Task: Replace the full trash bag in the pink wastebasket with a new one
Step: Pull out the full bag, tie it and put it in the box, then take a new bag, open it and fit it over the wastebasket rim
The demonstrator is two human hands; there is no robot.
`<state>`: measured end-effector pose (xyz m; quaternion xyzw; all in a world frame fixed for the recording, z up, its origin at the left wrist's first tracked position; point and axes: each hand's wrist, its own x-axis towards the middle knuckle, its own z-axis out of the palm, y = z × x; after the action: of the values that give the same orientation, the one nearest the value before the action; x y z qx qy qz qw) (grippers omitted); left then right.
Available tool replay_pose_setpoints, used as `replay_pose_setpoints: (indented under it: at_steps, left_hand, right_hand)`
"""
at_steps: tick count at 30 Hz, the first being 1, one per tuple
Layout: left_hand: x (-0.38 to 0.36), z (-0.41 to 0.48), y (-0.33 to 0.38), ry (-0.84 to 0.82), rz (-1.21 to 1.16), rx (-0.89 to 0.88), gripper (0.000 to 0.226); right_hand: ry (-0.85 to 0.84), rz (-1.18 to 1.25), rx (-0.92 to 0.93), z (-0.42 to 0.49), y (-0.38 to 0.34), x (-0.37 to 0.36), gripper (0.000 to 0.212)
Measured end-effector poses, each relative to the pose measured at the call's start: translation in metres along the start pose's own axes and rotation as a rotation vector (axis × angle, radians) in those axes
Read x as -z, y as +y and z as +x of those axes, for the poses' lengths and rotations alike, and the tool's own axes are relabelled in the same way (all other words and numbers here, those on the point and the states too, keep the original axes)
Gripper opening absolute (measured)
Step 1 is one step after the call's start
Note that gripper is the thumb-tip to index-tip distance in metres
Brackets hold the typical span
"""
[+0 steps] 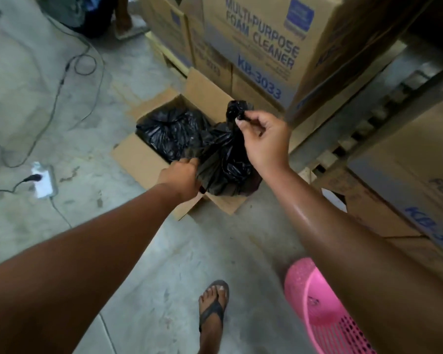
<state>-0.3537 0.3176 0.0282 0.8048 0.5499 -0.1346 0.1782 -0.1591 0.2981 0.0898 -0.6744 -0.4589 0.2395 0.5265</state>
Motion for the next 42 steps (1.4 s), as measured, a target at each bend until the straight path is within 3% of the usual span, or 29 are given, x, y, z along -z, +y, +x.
replay_pose_setpoints:
  at_steps: [5, 9, 17, 27, 38, 42]
  left_hand:
    - [0.011, 0.039, -0.029, -0.001, -0.013, 0.017, 0.051]
    - [0.007, 0.057, -0.049, -0.011, -0.027, 0.029, 0.056]
    - [-0.014, 0.057, -0.035, -0.065, -0.004, -0.020, 0.060]
    - [-0.057, 0.005, 0.120, -0.213, 0.096, -0.234, 0.058]
    - [-0.178, -0.169, 0.438, -0.330, 0.186, -0.628, 0.063]
    - [-0.240, -0.250, 0.541, -0.379, 0.181, -0.731, 0.055]
  right_hand:
    - [-0.023, -0.015, -0.058, 0.036, 0.020, -0.082, 0.016]
    - [-0.219, -0.140, -0.129, 0.050, 0.036, -0.115, 0.018]
    - [-0.492, -0.426, -0.194, 0.012, 0.089, -0.067, 0.033]
    - [-0.382, -0.572, -0.455, -0.108, 0.180, 0.125, 0.033]
    - [-0.068, -0.513, -0.805, -0.349, 0.235, 0.435, 0.029]
    - [-0.008, -0.494, -0.900, -0.452, 0.249, 0.542, 0.026]
